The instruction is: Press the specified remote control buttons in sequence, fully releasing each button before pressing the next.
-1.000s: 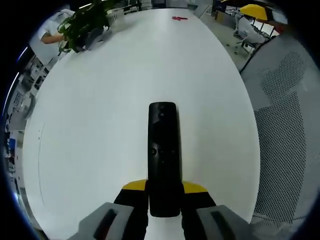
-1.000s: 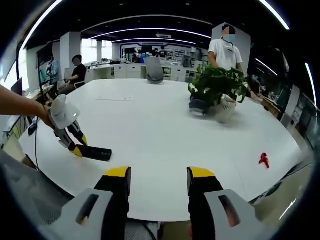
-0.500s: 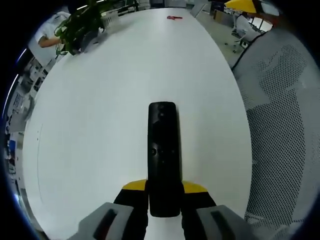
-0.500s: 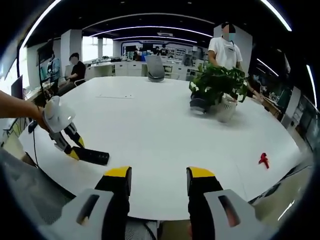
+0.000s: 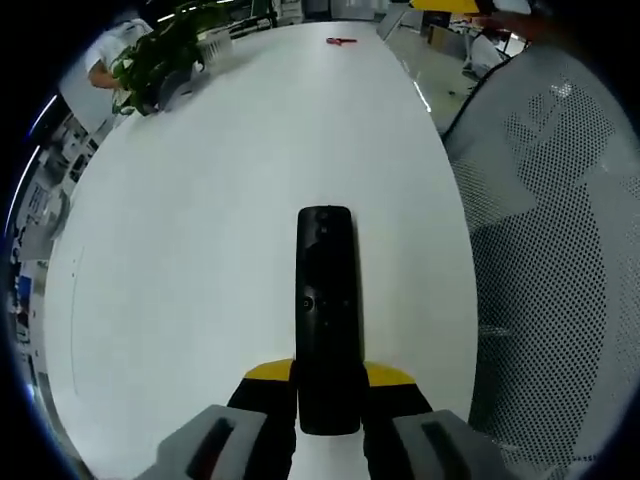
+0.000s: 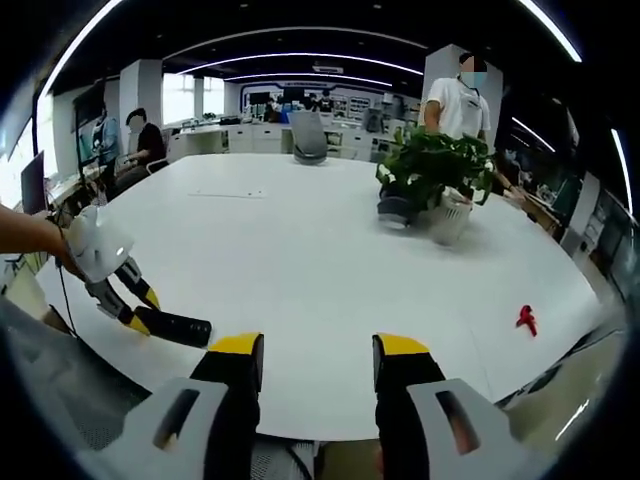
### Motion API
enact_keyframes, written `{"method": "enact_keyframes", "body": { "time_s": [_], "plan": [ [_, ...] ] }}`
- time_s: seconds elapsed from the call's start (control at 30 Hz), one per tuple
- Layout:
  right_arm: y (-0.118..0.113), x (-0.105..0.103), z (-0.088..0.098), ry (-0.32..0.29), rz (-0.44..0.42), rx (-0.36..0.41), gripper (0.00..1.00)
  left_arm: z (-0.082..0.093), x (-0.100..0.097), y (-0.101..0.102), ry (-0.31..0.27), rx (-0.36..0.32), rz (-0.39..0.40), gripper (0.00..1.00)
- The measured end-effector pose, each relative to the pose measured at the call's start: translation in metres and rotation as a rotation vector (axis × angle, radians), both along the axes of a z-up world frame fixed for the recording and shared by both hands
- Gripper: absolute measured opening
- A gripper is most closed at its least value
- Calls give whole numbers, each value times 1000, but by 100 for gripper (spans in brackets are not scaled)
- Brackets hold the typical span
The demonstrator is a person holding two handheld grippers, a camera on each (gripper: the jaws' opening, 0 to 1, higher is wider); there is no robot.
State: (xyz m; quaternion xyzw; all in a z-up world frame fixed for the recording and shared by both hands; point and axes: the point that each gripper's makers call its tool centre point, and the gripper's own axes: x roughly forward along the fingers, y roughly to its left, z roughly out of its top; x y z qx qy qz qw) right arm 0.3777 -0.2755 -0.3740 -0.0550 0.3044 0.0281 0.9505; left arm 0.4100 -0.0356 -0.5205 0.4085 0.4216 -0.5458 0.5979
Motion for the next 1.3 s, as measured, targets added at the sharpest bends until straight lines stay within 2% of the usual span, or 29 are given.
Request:
{"method": "enact_keyframes", "body": {
  "time_s": [0.63, 0.93, 1.17, 1.3],
  "plan": [
    [3, -1, 1, -3, 7, 2, 44, 1, -28, -1, 0, -45, -42, 23],
    [5, -2, 1, 4, 14, 24, 44, 2, -32, 0, 4, -165, 14, 24],
    [15, -1, -1, 23, 67, 41, 44, 3, -33, -1, -6, -229, 34, 24],
    [29, 3, 4, 29, 116, 90, 41, 3, -32, -1, 3, -276, 53, 24]
  ]
}}
